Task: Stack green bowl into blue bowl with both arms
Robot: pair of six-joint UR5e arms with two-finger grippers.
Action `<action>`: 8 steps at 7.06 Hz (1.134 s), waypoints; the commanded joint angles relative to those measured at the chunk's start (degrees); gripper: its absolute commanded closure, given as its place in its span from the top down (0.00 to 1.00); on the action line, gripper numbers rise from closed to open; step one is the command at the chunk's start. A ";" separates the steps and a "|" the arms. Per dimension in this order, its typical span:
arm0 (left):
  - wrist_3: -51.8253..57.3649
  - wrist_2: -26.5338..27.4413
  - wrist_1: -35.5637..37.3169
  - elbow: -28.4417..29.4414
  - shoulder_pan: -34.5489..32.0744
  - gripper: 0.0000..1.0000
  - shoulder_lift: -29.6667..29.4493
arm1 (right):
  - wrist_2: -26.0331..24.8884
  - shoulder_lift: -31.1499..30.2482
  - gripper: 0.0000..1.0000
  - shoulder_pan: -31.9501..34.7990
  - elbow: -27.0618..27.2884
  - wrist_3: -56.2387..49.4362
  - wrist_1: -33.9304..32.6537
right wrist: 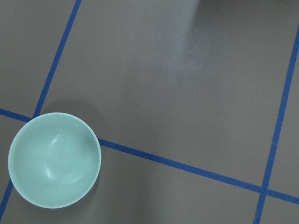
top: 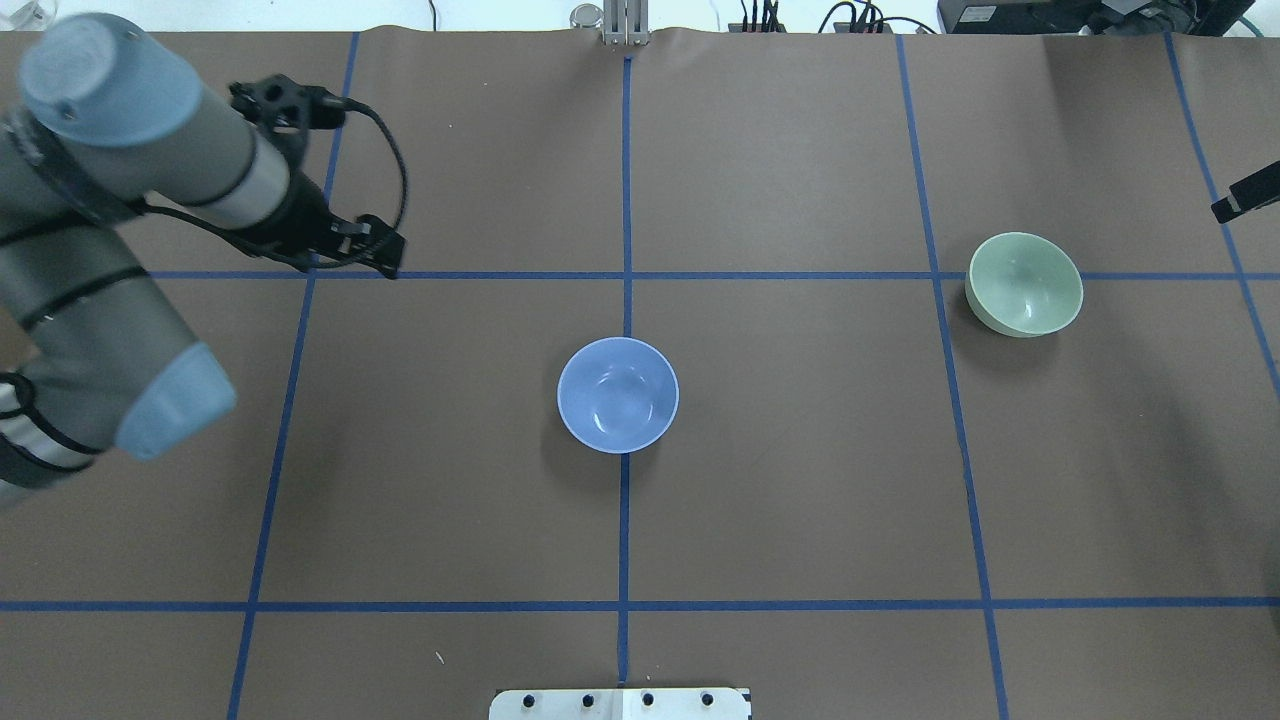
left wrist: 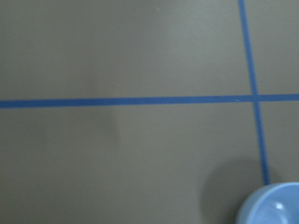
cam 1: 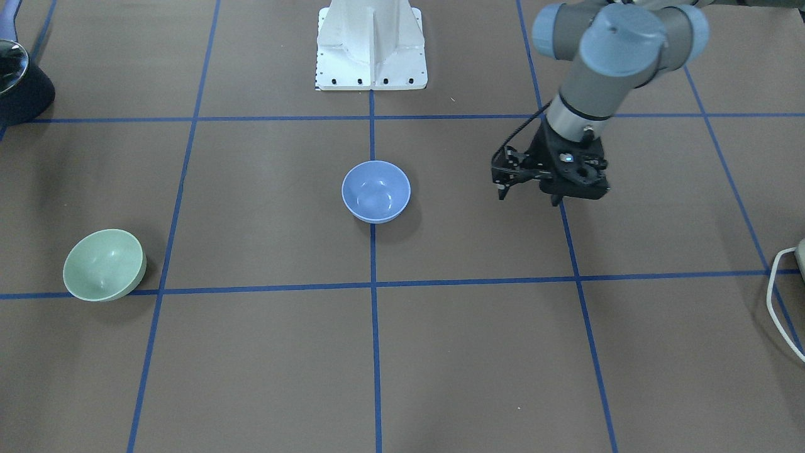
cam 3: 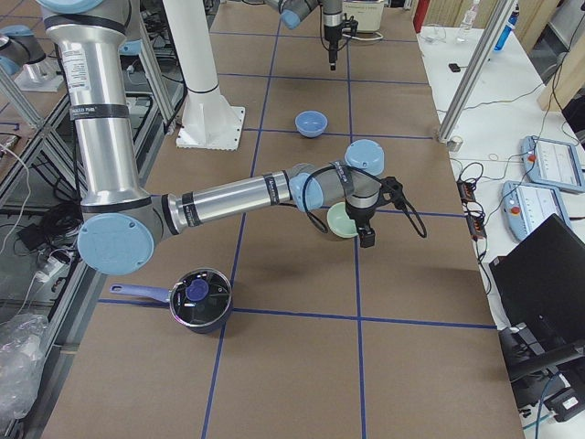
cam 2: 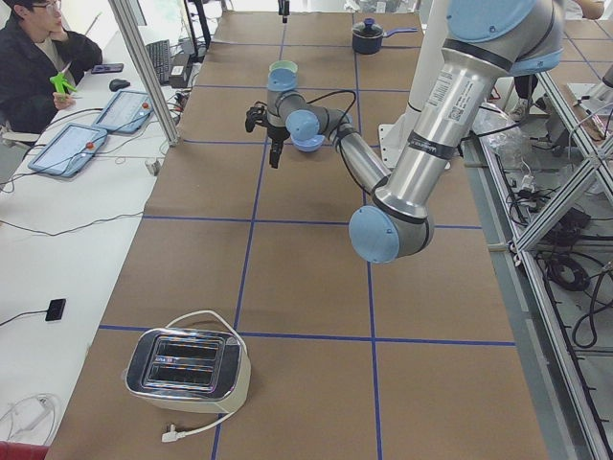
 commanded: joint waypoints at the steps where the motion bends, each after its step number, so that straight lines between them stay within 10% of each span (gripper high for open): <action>1: 21.62 -10.24 1.14 -0.32 -16.59 0.98 10.44 | -0.80 0.22 1.00 -4.38 0.14 4.95 5.18; 5: 62.25 -15.11 0.70 10.03 -40.18 0.98 24.80 | -5.02 2.15 1.00 -11.69 -2.23 8.42 7.58; 8: 63.48 -15.38 0.96 10.23 -41.37 0.98 25.43 | -5.11 8.12 0.92 -12.93 -12.04 8.33 8.11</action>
